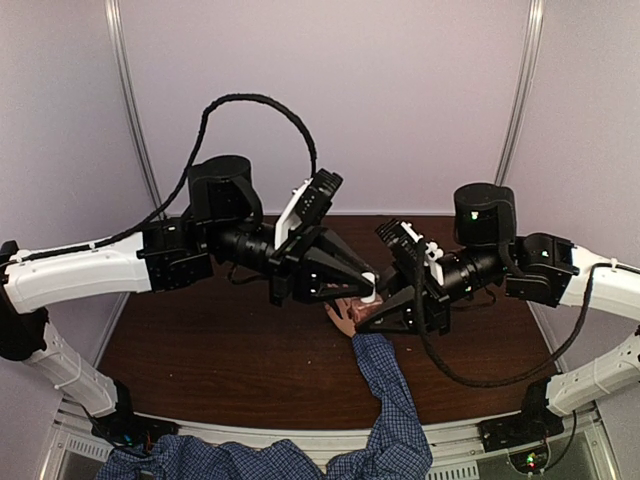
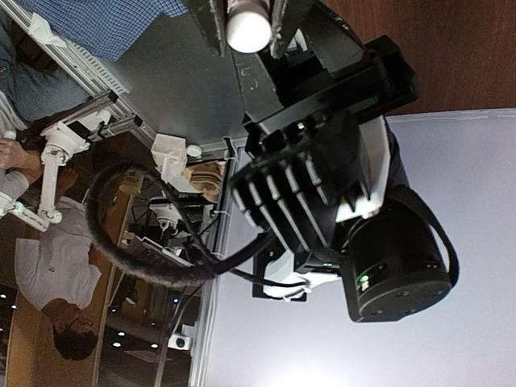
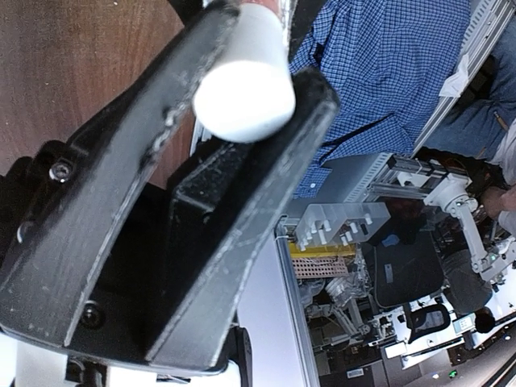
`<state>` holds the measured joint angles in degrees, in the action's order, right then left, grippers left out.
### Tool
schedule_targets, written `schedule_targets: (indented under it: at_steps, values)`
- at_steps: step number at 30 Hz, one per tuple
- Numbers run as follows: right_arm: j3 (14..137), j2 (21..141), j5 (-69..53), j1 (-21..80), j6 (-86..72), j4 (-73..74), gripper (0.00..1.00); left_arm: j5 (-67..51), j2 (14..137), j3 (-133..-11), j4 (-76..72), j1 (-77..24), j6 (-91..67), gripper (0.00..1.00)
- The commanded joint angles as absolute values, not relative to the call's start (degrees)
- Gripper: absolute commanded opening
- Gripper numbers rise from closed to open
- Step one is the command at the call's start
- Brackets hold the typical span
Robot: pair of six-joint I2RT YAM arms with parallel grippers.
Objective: Paint the nails
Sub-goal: Screw the nail polish bottle cap onto the nail polish bottle.
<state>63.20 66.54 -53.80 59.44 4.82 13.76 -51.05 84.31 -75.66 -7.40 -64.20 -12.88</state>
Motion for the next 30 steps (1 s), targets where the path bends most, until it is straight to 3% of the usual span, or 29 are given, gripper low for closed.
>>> schedule_targets:
  at_steps: [1,6,10,17,30]
  values:
    - [64.7,65.0,-46.8,59.4,6.1,8.8,0.0,-43.3,81.4,-73.4,-1.9,-63.3,-12.1,0.24]
    - [63.4,64.4,-34.7,59.4,4.4,9.6,0.0,-30.8,74.7,-70.8,-0.6,-63.1,-10.5,0.4]
    - [63.5,64.9,-22.3,59.4,2.3,10.5,0.0,-17.6,71.1,-67.3,-1.9,-63.1,-12.1,0.41]
    - [64.2,66.0,-7.8,59.6,0.6,11.7,0.0,-5.9,71.8,-66.6,-0.7,-63.2,-14.3,0.42]
    - [65.6,69.3,3.6,61.6,0.0,13.2,0.0,-1.0,79.3,-70.7,-6.7,-64.3,-18.0,0.42]
